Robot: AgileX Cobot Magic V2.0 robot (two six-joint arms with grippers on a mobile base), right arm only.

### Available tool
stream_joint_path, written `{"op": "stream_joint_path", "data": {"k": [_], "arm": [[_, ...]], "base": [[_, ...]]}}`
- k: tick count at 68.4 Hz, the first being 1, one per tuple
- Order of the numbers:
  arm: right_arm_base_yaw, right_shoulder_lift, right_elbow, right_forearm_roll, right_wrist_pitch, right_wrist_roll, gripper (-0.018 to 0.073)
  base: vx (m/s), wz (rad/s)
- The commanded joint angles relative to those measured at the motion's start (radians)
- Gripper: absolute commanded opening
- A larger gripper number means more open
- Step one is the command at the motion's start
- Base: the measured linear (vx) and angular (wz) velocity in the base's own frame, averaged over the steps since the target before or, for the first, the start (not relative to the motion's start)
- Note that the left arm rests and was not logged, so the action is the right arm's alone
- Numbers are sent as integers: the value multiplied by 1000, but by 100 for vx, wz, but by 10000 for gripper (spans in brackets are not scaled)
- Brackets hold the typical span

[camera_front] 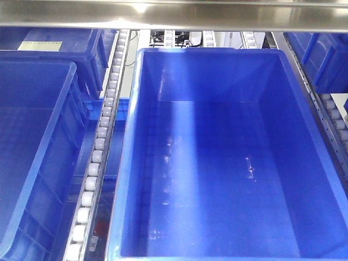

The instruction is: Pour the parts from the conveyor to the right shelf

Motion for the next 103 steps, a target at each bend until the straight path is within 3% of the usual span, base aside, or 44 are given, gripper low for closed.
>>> {"op": "stream_joint_path", "data": {"k": [1,103], "arm": [[-1,12,-26,-8,-82,-5,60],[-1,12,-26,-8,-82,-5,60]], "base": [[4,1],[2,0]]}}
